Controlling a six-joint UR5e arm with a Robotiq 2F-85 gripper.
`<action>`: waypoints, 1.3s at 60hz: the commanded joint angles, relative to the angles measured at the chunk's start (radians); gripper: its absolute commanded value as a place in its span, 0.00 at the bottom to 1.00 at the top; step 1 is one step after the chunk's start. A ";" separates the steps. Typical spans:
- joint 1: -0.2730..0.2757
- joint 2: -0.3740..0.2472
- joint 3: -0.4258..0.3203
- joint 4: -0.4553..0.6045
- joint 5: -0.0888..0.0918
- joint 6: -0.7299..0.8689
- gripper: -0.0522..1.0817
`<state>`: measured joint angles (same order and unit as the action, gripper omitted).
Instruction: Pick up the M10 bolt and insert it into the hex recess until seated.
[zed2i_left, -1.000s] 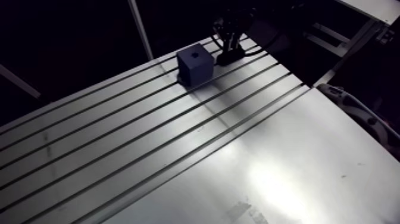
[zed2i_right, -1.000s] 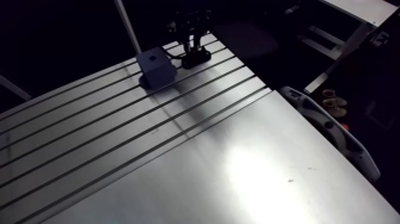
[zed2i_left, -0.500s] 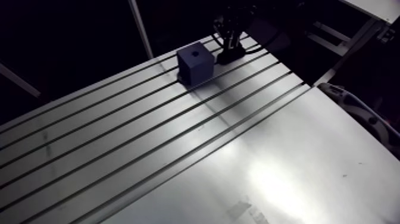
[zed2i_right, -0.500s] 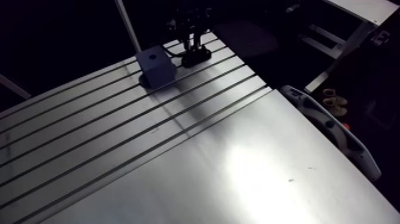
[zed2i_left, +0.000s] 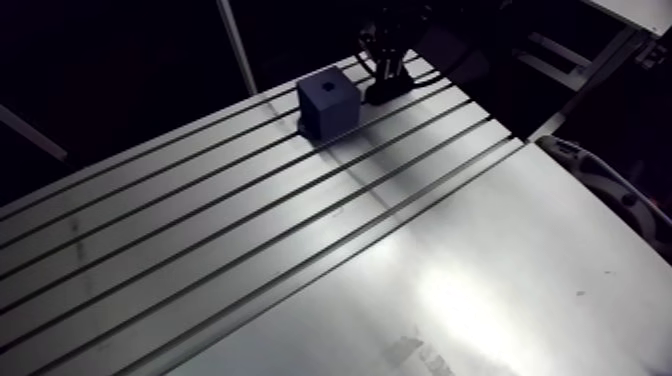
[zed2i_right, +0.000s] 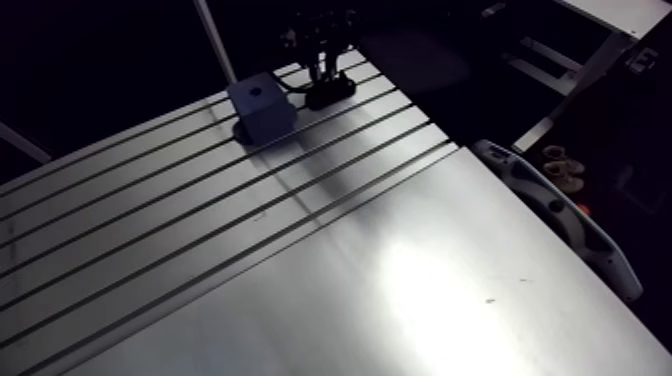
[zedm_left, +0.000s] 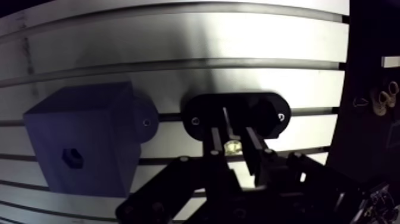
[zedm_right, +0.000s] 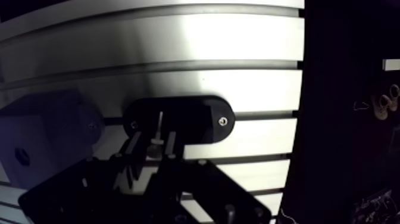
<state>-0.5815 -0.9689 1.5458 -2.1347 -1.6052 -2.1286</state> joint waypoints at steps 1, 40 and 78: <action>0.000 0.002 -0.001 0.000 0.000 0.000 0.64; 0.003 -0.003 -0.002 0.003 0.000 0.000 0.67; 0.000 -0.032 -0.001 0.018 0.000 0.000 0.68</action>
<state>-0.5772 -0.9881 1.5440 -2.1247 -1.6053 -2.1284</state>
